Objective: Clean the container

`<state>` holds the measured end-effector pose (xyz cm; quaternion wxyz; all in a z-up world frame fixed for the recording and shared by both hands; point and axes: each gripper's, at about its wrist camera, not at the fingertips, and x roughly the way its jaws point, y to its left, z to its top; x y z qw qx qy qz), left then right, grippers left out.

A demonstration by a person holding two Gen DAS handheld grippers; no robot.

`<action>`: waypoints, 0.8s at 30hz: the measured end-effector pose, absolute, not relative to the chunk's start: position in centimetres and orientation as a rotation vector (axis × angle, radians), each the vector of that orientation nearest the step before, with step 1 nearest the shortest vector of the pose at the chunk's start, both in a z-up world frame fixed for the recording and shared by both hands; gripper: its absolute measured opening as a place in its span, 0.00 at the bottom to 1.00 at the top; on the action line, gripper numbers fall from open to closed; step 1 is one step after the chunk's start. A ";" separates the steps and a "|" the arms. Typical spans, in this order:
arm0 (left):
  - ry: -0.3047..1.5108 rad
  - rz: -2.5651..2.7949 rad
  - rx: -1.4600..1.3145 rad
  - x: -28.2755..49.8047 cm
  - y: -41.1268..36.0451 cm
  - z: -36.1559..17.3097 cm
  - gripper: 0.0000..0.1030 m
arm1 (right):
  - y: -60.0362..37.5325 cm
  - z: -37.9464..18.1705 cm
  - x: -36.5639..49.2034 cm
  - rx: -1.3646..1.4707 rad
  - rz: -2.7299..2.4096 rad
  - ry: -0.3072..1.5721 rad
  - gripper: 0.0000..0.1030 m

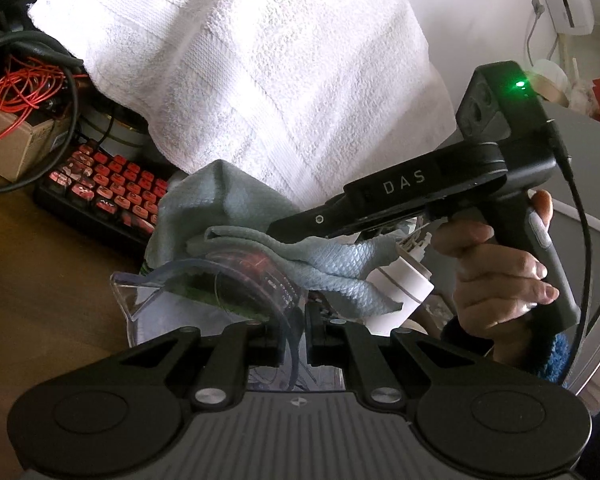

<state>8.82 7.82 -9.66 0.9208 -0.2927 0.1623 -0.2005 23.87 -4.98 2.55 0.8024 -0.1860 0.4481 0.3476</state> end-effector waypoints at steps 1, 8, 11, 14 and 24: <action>0.334 -0.414 -0.600 8.9 7.8 -9.7 0.07 | -4.8 2.5 23.6 -0.404 0.751 0.956 0.16; 0.335 -0.423 -0.624 9.1 8.1 -9.8 0.07 | -3.5 2.6 21.1 -0.438 0.855 0.937 0.17; 0.350 -0.452 -0.673 9.4 8.8 -10.1 0.07 | -3.1 2.5 20.4 -0.458 0.856 0.918 0.17; 0.370 -0.489 -0.749 9.8 9.7 -10.4 0.07 | -3.2 2.6 20.7 -0.445 0.864 0.929 0.17; 0.430 -0.518 -0.909 10.6 10.8 -11.3 0.41 | -3.3 2.6 20.7 -0.443 0.870 0.930 0.17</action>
